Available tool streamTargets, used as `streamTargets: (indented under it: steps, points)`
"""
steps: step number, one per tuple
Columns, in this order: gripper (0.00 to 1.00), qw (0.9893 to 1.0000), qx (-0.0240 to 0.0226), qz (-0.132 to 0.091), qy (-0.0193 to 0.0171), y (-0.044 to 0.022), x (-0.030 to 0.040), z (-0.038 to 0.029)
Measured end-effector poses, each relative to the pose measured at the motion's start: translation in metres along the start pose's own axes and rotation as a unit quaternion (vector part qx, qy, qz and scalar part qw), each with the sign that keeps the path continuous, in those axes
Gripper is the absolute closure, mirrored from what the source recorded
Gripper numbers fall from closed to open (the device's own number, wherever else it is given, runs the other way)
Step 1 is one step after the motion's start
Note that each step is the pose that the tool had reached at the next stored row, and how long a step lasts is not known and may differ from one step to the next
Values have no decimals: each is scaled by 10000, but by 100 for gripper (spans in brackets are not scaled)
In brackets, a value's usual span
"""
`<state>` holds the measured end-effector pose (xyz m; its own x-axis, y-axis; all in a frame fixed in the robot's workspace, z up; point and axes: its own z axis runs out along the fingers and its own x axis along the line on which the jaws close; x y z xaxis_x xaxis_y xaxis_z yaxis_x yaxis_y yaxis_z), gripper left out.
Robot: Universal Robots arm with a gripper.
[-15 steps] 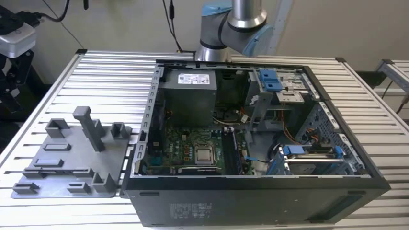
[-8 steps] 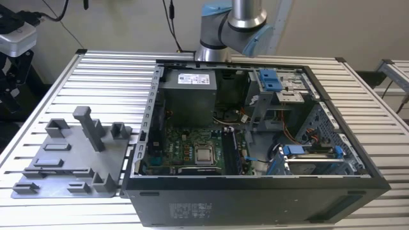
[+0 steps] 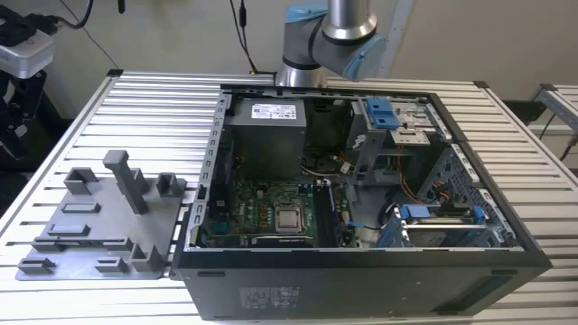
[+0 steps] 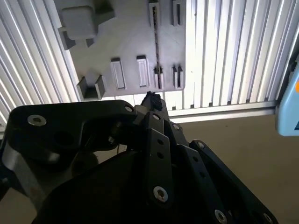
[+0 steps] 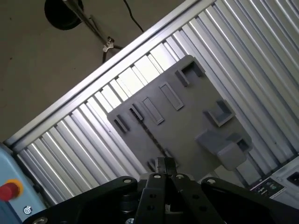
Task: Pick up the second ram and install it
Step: 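Pick up the second ram and move it above second insertion slot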
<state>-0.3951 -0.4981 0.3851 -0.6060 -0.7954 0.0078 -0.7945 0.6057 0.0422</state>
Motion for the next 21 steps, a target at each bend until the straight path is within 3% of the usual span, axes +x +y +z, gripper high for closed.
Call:
streamTargets:
  steps: [4,7,14,21]
  points:
    - [89,9996,2,-272,12,0,0,0]
    - [89,9987,4,-509,22,0,0,0]
    - [89,9948,10,-1017,46,1,1,0]
    - [89,9914,18,-1308,67,4,3,0]
